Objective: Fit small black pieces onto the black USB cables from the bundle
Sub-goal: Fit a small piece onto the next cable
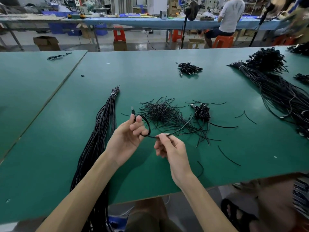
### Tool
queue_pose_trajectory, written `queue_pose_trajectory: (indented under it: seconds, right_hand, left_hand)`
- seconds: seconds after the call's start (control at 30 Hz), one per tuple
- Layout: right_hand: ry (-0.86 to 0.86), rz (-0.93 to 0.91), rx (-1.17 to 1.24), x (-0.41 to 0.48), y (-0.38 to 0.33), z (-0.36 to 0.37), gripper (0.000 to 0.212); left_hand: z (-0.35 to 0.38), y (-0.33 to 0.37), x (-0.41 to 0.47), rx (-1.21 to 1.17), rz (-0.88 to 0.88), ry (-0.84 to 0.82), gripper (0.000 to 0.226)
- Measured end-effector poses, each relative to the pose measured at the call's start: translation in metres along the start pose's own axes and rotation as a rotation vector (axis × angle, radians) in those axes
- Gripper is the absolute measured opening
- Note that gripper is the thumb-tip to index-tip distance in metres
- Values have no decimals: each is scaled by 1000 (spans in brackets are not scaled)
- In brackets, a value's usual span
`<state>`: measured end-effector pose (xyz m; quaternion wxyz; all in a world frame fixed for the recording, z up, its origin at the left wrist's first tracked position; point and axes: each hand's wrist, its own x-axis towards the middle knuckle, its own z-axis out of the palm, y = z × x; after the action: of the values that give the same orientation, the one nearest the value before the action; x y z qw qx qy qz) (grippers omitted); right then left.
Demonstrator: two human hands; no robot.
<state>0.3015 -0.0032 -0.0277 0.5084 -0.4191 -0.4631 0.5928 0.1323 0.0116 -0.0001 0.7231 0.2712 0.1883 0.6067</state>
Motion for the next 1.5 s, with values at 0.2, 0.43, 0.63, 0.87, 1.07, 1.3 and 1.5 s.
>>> queue_pose_trajectory:
  seconds: [0.2,0.43,0.63,0.87,1.07,1.3,1.5]
  right_hand:
    - [70,-4,4,2,4,-1,30]
    - [100,-71,-27,1,7,2,26]
    - [103,-52,100,1,2,-1,30]
    - [69,-31,169,0,0,-2,24]
    - [7,-39,113,0,1,-1,13]
    - [-115,-104,-65,-2,3,3,20]
    - [-98,-94,-45,-1,2,0,13]
  left_hand:
    - [-2,-7,-5,551,-67,-160,34]
    - [-10,-25,-6,1963,446,-103,17]
    - [-8,-35,-6,2105,633,-77,14]
    - [-8,-42,-3,1839,558,142,21]
    - [-3,-36,-1,991,238,157,26]
    - [-3,-22,-1,285,34,120,37]
    - [-3,-17,1,194,37,146,24]
